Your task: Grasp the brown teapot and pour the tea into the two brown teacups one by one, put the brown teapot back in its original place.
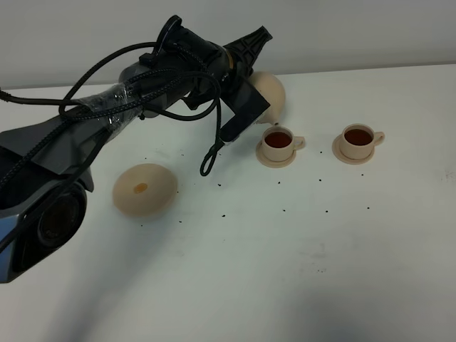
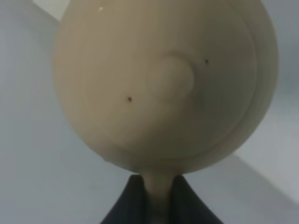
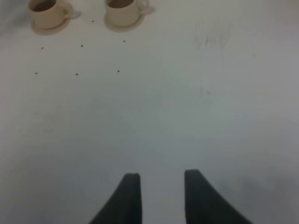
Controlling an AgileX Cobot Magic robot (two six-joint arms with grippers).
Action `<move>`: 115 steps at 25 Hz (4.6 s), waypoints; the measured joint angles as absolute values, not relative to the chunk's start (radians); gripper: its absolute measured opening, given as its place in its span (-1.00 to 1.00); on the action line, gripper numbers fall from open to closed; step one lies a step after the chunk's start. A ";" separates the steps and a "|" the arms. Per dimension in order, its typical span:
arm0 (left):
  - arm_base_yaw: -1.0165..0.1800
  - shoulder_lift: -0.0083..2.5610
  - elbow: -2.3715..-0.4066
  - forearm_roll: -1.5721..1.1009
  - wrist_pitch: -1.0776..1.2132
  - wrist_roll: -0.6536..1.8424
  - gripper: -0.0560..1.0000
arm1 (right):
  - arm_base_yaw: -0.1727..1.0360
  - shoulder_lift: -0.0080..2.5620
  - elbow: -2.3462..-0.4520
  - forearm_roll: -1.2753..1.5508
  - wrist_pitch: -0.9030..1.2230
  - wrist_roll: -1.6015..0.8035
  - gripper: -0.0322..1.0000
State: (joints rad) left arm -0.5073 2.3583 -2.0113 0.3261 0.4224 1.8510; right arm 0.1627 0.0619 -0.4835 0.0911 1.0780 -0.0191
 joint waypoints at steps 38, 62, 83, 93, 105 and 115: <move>-0.486 2.289 -2.011 0.044 1.190 0.513 -0.67 | 0.163 0.062 -0.484 0.091 1.078 -0.019 -0.47; -0.478 2.289 -1.959 0.023 1.156 0.498 -0.67 | 0.163 0.062 -0.484 0.091 1.078 -0.019 -0.47; -0.284 2.025 -1.596 -0.025 1.119 0.199 -0.67 | 0.163 0.062 -0.484 0.091 1.078 -0.019 -0.47; -0.240 1.897 -1.327 -0.013 0.880 0.060 -0.67 | 0.163 0.062 -0.484 0.091 1.078 -0.019 -0.47; -0.242 1.916 -1.304 -0.014 0.814 0.038 -0.67 | 0.163 0.062 -0.484 0.091 1.078 -0.019 -0.47; -0.247 1.919 -1.254 0.000 0.760 0.040 -0.67 | 0.163 0.062 -0.484 0.091 1.078 -0.019 -0.47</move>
